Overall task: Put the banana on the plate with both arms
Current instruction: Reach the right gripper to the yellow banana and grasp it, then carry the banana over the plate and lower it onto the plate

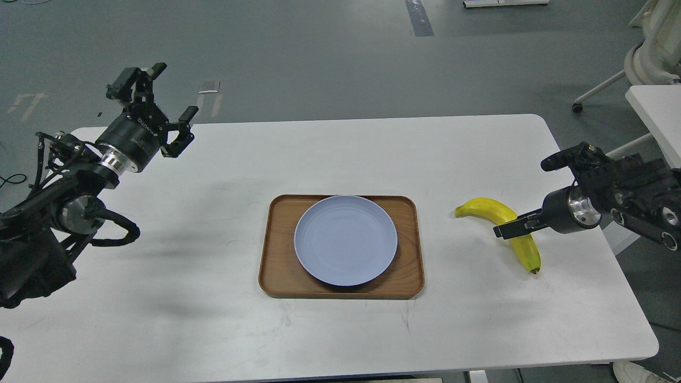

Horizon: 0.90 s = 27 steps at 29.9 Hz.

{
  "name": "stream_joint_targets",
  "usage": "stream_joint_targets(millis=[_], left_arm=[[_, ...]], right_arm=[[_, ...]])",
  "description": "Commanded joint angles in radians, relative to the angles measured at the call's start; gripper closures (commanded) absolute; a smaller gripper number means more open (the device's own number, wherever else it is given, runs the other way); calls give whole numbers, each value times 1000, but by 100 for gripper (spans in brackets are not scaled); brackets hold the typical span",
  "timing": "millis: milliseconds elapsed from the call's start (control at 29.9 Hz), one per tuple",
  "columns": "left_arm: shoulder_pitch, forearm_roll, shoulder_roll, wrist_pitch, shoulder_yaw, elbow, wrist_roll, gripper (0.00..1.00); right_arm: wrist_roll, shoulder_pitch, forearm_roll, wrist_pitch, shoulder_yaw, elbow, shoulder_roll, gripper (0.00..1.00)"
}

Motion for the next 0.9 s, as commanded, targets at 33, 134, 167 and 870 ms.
stream_joint_targets(millis=[33, 134, 167, 870], left_arm=[[0, 0, 3, 0, 0, 0, 0, 2], [-1, 0, 3, 0, -2, 0, 0, 2], [-1, 0, 5, 0, -2, 0, 0, 2], [-12, 0, 16, 0, -9, -1, 0, 2]], right_arm=[[0, 0, 0, 0, -4, 4, 0, 83], [0, 0, 2, 0, -2, 6, 0, 92], [0, 0, 2, 0, -2, 7, 0, 95], [0, 334, 60, 74, -1, 213, 76, 98]])
